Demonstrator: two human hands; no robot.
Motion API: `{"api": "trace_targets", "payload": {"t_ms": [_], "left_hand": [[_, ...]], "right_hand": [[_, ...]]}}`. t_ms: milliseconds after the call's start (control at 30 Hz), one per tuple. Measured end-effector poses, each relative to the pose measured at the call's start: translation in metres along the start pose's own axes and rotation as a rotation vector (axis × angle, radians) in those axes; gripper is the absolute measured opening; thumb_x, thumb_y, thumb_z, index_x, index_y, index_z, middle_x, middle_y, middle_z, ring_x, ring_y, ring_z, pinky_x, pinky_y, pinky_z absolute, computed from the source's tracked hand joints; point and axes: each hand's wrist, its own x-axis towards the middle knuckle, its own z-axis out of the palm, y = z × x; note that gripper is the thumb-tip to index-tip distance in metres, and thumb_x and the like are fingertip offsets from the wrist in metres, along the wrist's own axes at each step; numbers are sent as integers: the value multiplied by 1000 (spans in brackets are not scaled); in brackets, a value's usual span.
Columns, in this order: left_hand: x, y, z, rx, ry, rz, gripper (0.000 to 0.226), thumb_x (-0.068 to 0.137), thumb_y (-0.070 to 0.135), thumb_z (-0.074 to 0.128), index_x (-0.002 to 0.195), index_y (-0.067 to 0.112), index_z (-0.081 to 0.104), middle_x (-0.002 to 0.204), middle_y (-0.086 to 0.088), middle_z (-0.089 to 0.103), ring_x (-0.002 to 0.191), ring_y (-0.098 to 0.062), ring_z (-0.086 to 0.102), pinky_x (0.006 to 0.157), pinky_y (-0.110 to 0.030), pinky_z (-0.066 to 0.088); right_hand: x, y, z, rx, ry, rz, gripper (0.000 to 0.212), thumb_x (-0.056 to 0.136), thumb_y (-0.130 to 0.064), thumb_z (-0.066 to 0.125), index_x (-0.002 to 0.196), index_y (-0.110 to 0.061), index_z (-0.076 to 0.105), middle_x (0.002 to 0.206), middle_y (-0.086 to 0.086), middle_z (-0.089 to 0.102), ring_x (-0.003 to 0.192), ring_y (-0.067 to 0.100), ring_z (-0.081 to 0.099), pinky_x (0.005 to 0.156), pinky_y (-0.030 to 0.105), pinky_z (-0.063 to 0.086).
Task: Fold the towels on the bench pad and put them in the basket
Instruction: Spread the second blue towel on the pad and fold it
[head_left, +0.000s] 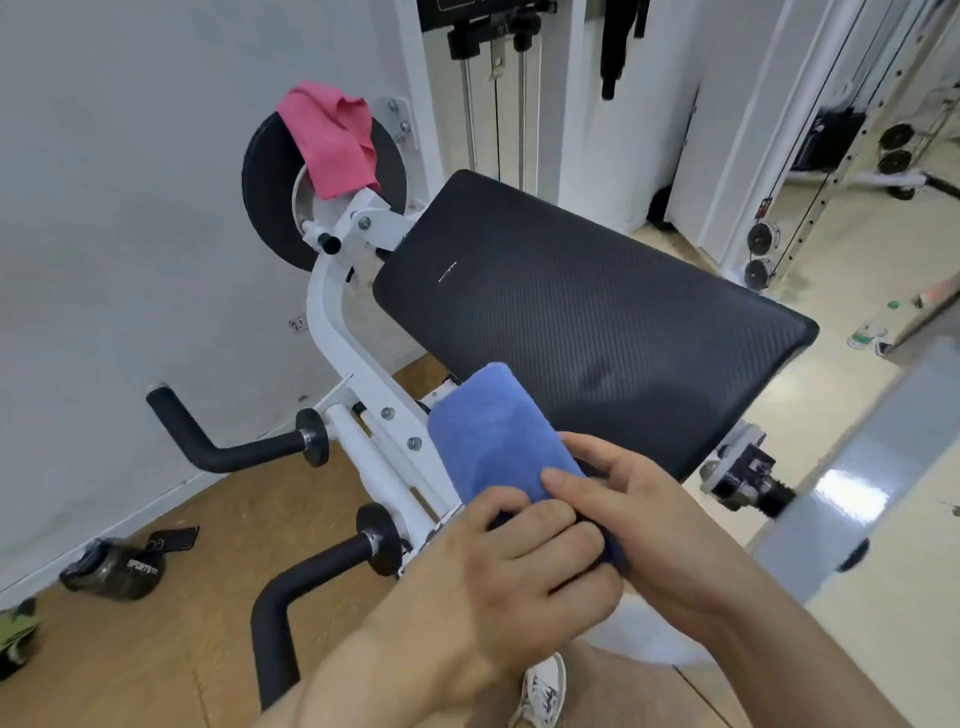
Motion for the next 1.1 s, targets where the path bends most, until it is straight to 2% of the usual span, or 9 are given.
{"api": "trace_targets", "payload": {"t_ms": [167, 267, 367, 500, 600, 833, 933, 1033, 1100], "left_hand": [[-11, 64, -24, -312, -5, -150, 30, 82, 8, 70, 108, 23, 67, 105, 4, 65, 98, -16, 61, 78, -30, 49], [9, 82, -48, -341, 43, -396, 51, 77, 29, 70, 124, 29, 52, 123, 9, 51, 110, -10, 50, 95, -16, 38], [42, 95, -53, -519, -33, -648, 82, 64, 53, 69, 138, 41, 35, 139, 28, 38, 125, 11, 35, 98, -1, 25], [88, 142, -34, -892, -234, -735, 107, 59, 41, 82, 145, 49, 19, 124, 42, 48, 116, 16, 49, 92, -8, 43], [124, 188, -12, -930, -208, -675, 97, 64, 25, 82, 147, 26, 30, 132, 20, 51, 122, 3, 50, 100, -19, 44], [219, 303, 60, -868, -93, -632, 42, 65, 22, 79, 103, 33, 65, 106, 15, 64, 104, -7, 61, 84, -20, 49], [248, 325, 84, -886, -85, -623, 22, 73, 32, 71, 94, 30, 66, 98, 8, 66, 96, -16, 64, 79, -29, 52], [270, 336, 111, -812, -62, -603, 13, 77, 31, 64, 89, 31, 62, 91, 8, 64, 89, -13, 62, 72, -21, 49], [285, 343, 132, -698, -31, -569, 13, 76, 26, 63, 86, 32, 59, 90, 12, 59, 87, -6, 59, 69, -11, 43]], "right_hand": [[-77, 16, -13, -376, 266, -227, 39, 87, -9, 66, 121, -25, 55, 108, -15, 70, 103, 2, 65, 89, 26, 52], [-126, 11, -32, -494, 303, -365, 47, 85, 0, 63, 115, -35, 53, 112, -24, 64, 110, -5, 58, 89, 14, 46], [-172, 5, -56, -603, 274, -447, 54, 84, 6, 58, 107, -42, 48, 109, -18, 65, 104, 5, 61, 84, 17, 48], [-222, 4, -107, -690, 278, -492, 50, 78, 7, 51, 100, -37, 50, 101, -11, 65, 94, 14, 60, 80, 26, 48], [-247, 6, -156, -688, 301, -483, 45, 73, 0, 45, 97, -38, 52, 102, -10, 66, 97, 14, 62, 82, 29, 50], [-317, 7, -300, -801, 334, -356, 40, 78, -3, 47, 99, -37, 48, 88, -7, 63, 74, 15, 55, 69, 35, 47], [-338, 7, -352, -766, 318, -217, 39, 88, -19, 55, 113, -45, 43, 108, -21, 62, 95, 2, 57, 79, 26, 50], [-348, 13, -396, -1138, 578, -115, 41, 88, -48, 54, 126, -42, 40, 121, -21, 47, 115, 1, 41, 90, 26, 42], [-349, 6, -412, -1126, 802, -116, 18, 91, -49, 50, 102, -35, 52, 98, -17, 57, 93, 5, 49, 74, 27, 43]]}}
